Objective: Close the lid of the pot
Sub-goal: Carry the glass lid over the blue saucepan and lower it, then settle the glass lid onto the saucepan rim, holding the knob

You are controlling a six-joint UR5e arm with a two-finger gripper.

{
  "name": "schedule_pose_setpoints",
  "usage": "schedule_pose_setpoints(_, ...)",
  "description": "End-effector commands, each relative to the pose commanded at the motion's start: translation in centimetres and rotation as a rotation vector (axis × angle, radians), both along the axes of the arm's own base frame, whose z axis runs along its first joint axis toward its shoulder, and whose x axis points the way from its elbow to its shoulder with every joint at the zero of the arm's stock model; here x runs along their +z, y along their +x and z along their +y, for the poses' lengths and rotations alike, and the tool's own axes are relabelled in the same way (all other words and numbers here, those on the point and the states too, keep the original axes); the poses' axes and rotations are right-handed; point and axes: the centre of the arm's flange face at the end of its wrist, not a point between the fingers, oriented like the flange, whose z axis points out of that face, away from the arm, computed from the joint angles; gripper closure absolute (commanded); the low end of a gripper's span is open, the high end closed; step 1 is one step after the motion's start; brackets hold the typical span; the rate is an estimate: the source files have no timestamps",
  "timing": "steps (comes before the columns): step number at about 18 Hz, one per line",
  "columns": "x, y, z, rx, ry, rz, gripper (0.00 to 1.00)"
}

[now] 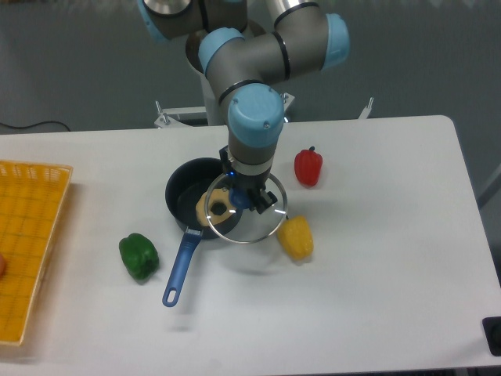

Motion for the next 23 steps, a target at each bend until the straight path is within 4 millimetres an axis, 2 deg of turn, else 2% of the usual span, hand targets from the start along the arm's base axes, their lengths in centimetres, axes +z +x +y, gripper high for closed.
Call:
schedule_pose_setpoints(3,-0.2,1.5,0.7,-0.023,-0.004,-0.005,0.44)
schedule_pose_setpoints(9,-0.1,3.0,1.3,-0.036,-0.006,0.000,0.44)
schedule_pose_setpoints(12,-0.3,3.7,0.8,-0.044,-0.012,-0.003,0.47)
schedule_pose_setpoints(13,-0.5,4.5,0.6,-0.053,-0.012,-0.005,0.47)
schedule_pose_setpoints(23,-0.4,6.5,1.1,-0.080,-0.012,-0.005,0.47)
